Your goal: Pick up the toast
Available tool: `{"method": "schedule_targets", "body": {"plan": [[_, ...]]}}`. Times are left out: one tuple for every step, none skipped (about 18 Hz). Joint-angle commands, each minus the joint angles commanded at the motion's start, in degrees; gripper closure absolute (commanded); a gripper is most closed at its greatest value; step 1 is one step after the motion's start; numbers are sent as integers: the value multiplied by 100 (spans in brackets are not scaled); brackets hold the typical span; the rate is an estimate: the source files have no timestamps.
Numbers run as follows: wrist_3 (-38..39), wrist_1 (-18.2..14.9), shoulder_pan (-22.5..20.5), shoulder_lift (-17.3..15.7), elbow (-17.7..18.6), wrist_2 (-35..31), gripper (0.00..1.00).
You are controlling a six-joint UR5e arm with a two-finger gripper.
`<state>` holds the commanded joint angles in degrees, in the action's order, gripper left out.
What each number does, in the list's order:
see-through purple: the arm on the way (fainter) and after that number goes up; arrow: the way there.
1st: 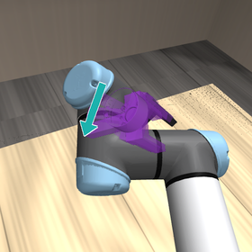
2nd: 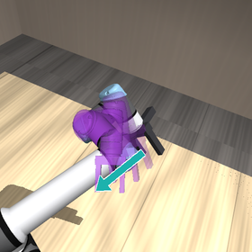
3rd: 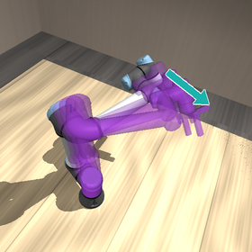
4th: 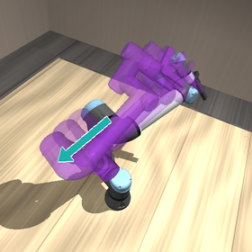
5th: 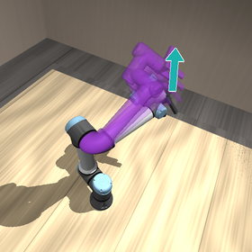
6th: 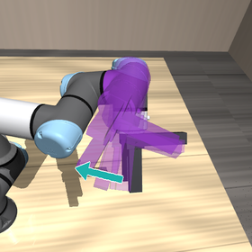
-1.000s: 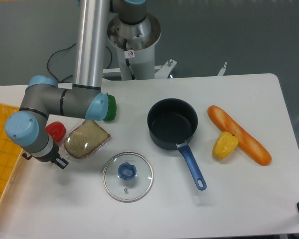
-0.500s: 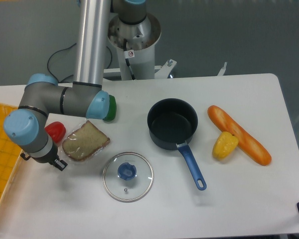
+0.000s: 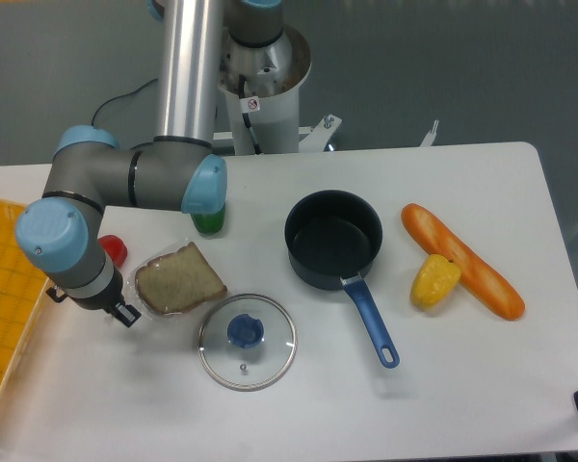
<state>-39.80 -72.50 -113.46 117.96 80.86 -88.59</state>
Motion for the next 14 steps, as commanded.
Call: {"method": "schedule_targets", "body": {"plan": [[-158, -18, -52, -88, -18, 0, 100], [-264, -27, -79, -150, -27, 17, 100], [-361, -53, -88, -185, -27, 26, 100], [-493, -158, -106, -238, -35, 18, 100], [-694, -307, -175, -290, -53, 18, 100], [-870, -430, -220, -369, -88, 26, 100], [-985, -544, -246, -448, -106, 18, 100], [-1056, -615, -333, -519, -106, 18, 100], [-1074, -624, -386, -615, -106, 35, 100], [-1074, -633, -430, -668, -115, 61, 100], [-1074, -642, -474, -721, -106, 114, 100], [-1074, -651, -501, -835, -97, 158, 100], [-1074, -651, -562, -923, -80, 167, 100], [-1065, -651, -589, -958, -71, 176, 100]]}}
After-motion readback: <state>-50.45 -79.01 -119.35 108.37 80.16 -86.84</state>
